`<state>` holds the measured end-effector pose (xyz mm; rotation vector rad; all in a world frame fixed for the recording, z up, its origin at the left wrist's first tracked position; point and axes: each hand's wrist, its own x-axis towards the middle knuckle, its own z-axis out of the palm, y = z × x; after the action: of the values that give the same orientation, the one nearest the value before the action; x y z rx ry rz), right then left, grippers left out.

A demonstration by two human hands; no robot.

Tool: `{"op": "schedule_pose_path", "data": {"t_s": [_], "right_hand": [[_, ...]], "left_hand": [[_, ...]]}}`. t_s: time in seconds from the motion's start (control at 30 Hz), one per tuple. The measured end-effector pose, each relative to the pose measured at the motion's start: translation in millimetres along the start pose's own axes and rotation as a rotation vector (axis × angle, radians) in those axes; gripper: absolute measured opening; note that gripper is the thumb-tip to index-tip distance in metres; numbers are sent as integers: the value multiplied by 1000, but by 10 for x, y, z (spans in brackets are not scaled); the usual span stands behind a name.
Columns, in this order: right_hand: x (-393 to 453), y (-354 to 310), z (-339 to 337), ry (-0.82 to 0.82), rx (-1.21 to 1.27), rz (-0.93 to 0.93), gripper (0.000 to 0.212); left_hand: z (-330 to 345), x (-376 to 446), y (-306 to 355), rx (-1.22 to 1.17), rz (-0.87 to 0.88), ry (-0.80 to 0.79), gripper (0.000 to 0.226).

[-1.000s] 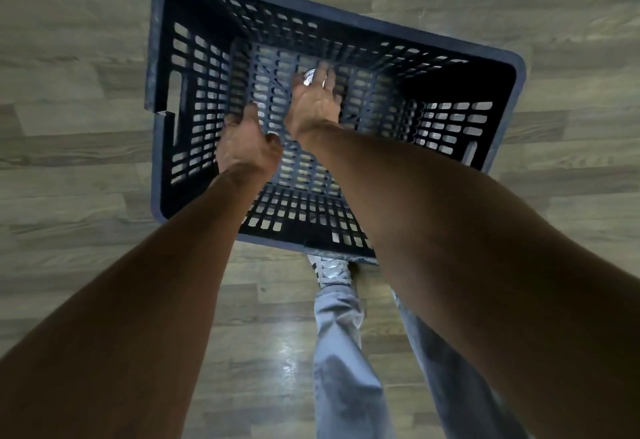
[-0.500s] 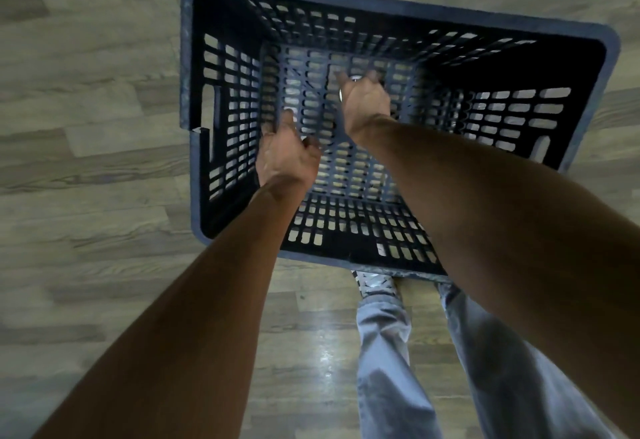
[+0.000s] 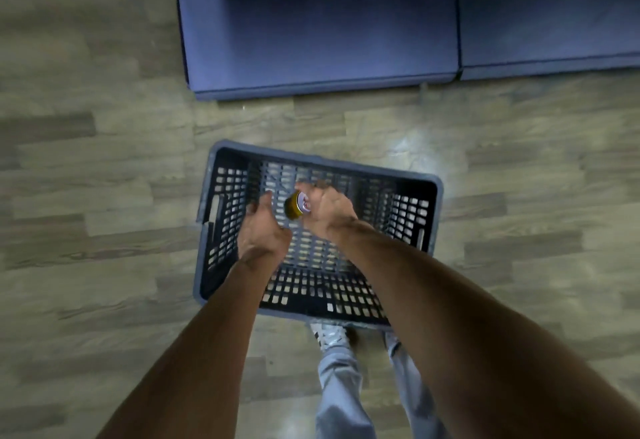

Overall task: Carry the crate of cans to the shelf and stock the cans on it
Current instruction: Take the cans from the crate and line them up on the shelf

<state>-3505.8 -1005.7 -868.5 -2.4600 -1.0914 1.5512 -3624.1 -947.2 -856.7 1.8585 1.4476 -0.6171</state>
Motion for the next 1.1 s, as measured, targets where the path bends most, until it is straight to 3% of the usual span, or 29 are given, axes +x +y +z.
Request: {"op": "schedule_pose_path", "data": {"t_s": [0.1,0.17,0.27,0.4,0.57,0.7,0.77,0.83,0.97,1.1], "right_hand": [[-350,-343,-581,59,30,-53,60],[-609,-653,-1022,132,60,-108,52],[-1102,-1152,-1758,251,106,-164,50],[-2016,-1673,-2603,473,285,-144,55],[-3242,-2195,-3659,698,403,-256,47],[-3922,-2508,-4579,945,732,-336,37],[-4190,-2613,-5011,1023,972,-336,34],[-4390,-2676,-5369,998,1232,-317,42],[-4614,-2695,-5823,866,1538,-316,41],[-4613,-2630,-6032,681,1722,-366,27]], "left_hand": [[-516,-201,306,-14,35,29,53],[-927,-407,487,-69,55,68,46],[-1564,-831,780,-299,131,234,43],[-2462,-1585,1325,-494,228,410,47],[-3605,-2692,2019,-560,412,464,47],[-4633,-3166,2737,-543,680,538,47],[-5023,-3421,3065,-641,803,479,39],[-5305,-3656,3328,-829,828,337,26],[-5622,-3931,3734,-1090,663,33,18],[-5631,-3888,3991,-1136,645,76,32]]}}
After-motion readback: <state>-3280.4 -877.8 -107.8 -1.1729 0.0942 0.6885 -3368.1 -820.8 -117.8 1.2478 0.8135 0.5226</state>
